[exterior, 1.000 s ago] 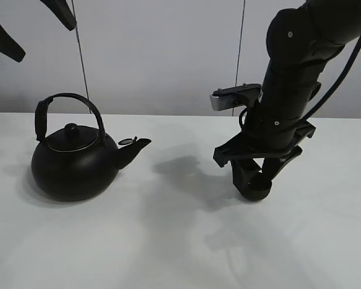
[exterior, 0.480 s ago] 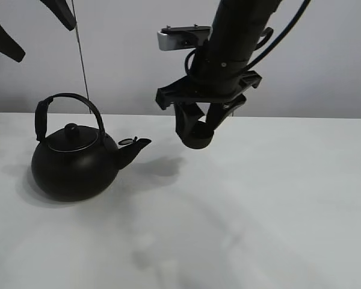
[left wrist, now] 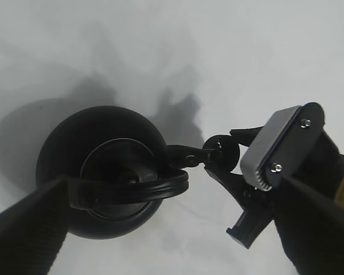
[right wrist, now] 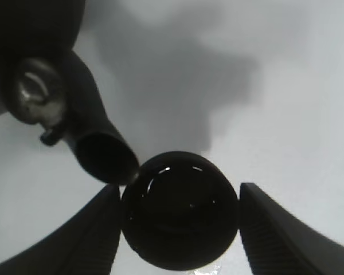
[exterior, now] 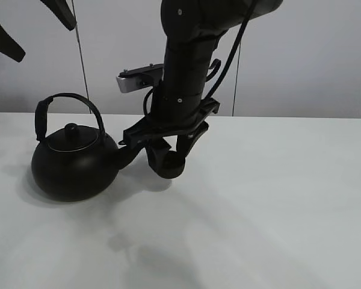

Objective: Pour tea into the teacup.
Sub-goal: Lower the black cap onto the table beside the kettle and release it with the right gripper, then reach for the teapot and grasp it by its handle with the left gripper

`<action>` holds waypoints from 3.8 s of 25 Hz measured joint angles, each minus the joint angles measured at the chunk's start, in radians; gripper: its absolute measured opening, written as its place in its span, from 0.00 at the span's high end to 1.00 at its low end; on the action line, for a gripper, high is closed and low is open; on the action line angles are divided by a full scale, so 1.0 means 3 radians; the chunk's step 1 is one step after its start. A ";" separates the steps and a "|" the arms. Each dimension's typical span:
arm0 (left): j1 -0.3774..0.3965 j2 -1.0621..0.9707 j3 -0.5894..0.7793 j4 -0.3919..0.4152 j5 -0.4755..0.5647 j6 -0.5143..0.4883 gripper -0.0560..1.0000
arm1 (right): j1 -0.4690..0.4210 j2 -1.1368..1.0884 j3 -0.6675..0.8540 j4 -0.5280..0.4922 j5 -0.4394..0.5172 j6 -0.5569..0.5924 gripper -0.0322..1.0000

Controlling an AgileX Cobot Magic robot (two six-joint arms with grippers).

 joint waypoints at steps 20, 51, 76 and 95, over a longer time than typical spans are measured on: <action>0.0000 0.0000 0.0000 0.0000 0.0000 0.0000 0.29 | 0.0019 0.0127 -0.0053 -0.0240 0.0084 -0.0014 0.58; 0.0000 0.0000 0.0000 0.0000 0.0000 0.0003 0.29 | -0.1717 -0.0931 -0.0063 -0.0328 0.1072 0.0151 0.34; 0.0000 0.0000 0.0000 0.0000 0.0000 0.0003 0.29 | -0.2683 -0.5875 0.2714 0.0133 0.0884 0.0170 0.35; 0.0000 0.0000 0.0000 0.0000 -0.0045 0.0004 0.29 | -0.2602 -0.7554 0.4261 0.0259 0.0990 0.0187 0.35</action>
